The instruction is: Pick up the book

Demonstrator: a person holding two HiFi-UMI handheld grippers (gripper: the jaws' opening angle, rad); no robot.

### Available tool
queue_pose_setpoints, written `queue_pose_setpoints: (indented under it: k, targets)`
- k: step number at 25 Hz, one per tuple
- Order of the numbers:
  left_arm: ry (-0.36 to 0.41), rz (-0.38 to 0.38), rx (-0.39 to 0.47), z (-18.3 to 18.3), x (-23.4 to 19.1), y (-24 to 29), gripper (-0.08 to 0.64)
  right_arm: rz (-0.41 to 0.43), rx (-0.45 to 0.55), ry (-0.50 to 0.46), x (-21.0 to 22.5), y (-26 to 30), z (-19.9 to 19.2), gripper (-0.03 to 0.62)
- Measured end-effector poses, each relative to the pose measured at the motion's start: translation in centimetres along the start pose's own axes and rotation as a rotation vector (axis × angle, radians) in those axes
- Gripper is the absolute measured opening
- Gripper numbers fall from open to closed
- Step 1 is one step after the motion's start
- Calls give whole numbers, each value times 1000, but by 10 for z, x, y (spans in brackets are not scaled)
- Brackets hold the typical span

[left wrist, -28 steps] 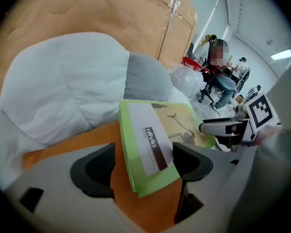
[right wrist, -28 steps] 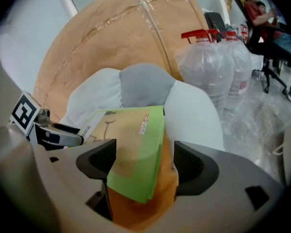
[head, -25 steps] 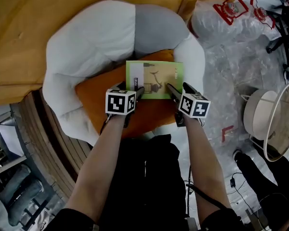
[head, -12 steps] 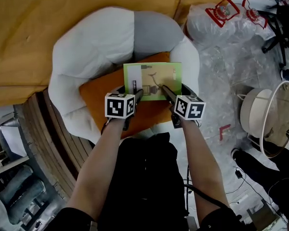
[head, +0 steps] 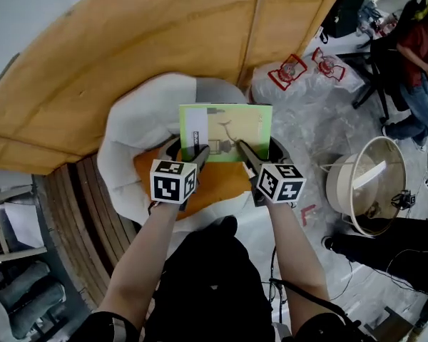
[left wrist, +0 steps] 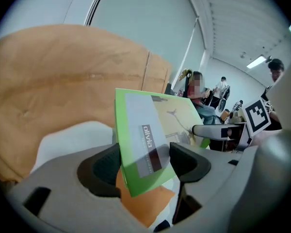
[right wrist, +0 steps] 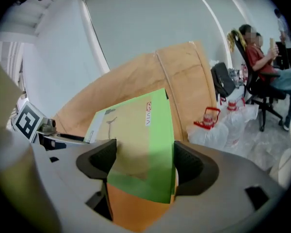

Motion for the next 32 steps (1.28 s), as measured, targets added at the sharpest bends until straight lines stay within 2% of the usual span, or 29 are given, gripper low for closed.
queue_pose_setpoints:
  k: [7, 13, 17, 23, 28, 32]
  targets:
    - [126, -2, 320, 147, 50, -138, 319, 21, 277, -178, -91, -109, 165, 350]
    - [213, 0, 509, 228, 93, -256, 319, 46, 459, -292, -167, -206, 255, 350]
    - [242, 12, 609, 250, 118, -310, 319, 70, 552, -349, -199, -255, 286, 350]
    - [301, 33, 727, 265, 140, -364, 319, 95, 661, -400, -229, -300, 305, 351]
    - [328, 48, 783, 269, 151, -389, 319, 108, 714, -425, -245, -321, 313, 351]
    - [334, 51, 794, 269, 152, -393, 319, 114, 721, -428, -246, -324, 312, 351]
Point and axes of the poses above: the fingertips, and each gripper's own axes: y forward along the fingers, x to its right, z out of its top, the point moved 1 cm from there along -y, backward along the fingers, and after that the axes turned 2 degrees about x, right-handed, at the moved point
